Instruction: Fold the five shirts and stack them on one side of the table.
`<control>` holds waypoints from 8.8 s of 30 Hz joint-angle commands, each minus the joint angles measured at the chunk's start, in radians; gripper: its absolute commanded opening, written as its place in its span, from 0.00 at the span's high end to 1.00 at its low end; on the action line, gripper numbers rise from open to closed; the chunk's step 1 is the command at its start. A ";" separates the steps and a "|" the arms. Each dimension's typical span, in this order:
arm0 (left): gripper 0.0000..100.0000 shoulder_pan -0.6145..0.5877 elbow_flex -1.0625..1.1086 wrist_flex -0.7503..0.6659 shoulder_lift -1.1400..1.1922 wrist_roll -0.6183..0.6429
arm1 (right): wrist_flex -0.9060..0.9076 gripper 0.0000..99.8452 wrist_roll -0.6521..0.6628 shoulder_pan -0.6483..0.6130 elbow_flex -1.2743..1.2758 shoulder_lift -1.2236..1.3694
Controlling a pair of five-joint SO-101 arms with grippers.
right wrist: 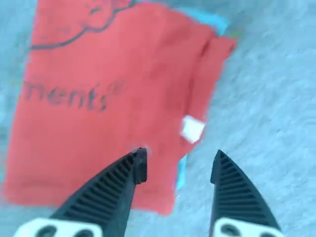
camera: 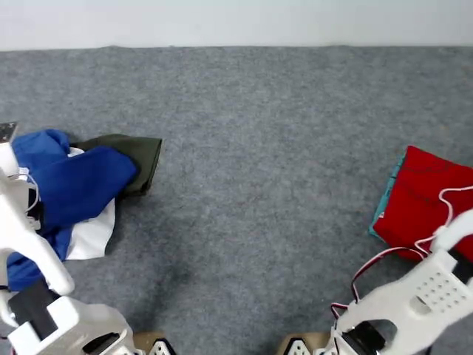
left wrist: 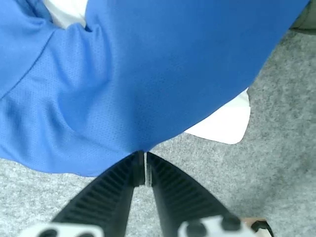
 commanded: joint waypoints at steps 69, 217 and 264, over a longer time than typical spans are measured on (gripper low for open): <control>0.98 0.058 0.076 -0.041 -0.048 -0.002 | 0.094 0.77 -0.086 0.039 0.103 0.120; 0.98 0.084 0.171 -0.006 -0.258 0.008 | 0.153 0.97 0.063 -0.367 0.189 -0.151; 0.99 0.043 0.131 -0.454 -0.353 -0.293 | 0.151 0.97 -0.138 -0.443 1.020 -0.619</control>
